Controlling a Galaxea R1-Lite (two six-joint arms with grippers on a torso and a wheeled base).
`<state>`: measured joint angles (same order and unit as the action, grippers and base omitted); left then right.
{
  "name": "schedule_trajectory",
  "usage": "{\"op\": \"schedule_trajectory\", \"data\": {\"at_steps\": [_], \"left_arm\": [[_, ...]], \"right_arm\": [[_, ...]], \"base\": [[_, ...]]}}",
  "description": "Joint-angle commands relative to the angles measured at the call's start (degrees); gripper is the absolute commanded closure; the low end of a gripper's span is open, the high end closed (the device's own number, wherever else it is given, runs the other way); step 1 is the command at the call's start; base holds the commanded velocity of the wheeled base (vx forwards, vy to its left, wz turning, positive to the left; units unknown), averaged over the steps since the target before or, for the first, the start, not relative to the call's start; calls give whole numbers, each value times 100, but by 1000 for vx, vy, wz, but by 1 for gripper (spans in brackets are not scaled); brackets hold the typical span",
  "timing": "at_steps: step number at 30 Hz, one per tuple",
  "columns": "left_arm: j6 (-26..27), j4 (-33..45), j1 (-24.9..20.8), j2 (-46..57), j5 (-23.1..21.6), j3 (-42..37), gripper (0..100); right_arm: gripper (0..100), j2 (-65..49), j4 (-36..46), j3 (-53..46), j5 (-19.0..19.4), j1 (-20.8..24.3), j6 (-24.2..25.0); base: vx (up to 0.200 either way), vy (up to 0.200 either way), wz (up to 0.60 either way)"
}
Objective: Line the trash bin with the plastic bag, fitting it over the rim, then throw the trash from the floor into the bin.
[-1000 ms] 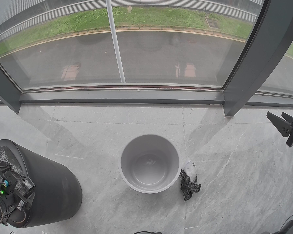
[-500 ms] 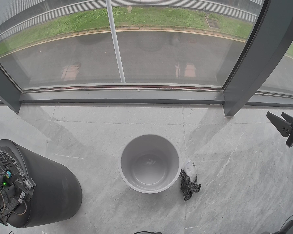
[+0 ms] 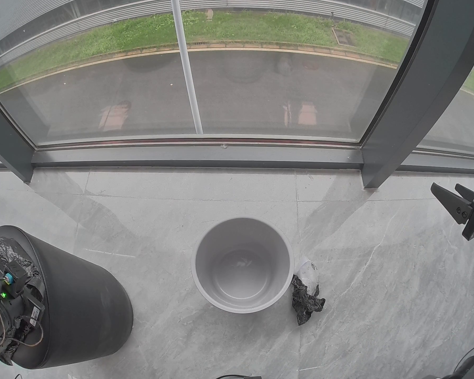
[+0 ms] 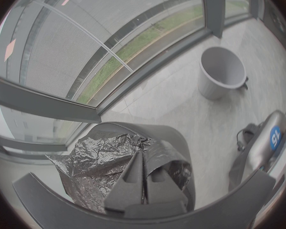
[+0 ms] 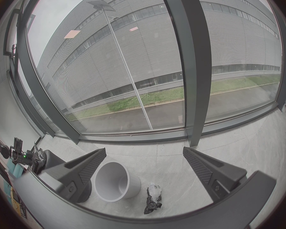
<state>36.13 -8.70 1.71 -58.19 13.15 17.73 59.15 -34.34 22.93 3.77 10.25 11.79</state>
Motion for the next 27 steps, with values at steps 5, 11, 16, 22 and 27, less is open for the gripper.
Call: {"op": "schedule_trajectory", "data": {"at_steps": [5,11,16,22,27], "left_arm": [[-4105,-211,-48,334,-1227,1172,100],[-6856,-773,-65,-35,-893,2024,100],[-7472,-676,-1094,-369,-770,2666,100],[-7753,-158,-2640,-870,-533,3536,100],[-7735,-140,-3598,-1547,372,4099,100]], "right_arm": [[0,132,-20,-69,-8,12,-36],[0,79,-46,-34,-192,504,-10],[0,536,-213,221,-1010,1532,140],[0,1784,-600,1056,-1888,2719,368],[0,2382,-583,1521,-2003,3343,350]], "base": [[0,0,0],[0,0,0],[0,0,0],[0,0,0],[0,0,0]]}}
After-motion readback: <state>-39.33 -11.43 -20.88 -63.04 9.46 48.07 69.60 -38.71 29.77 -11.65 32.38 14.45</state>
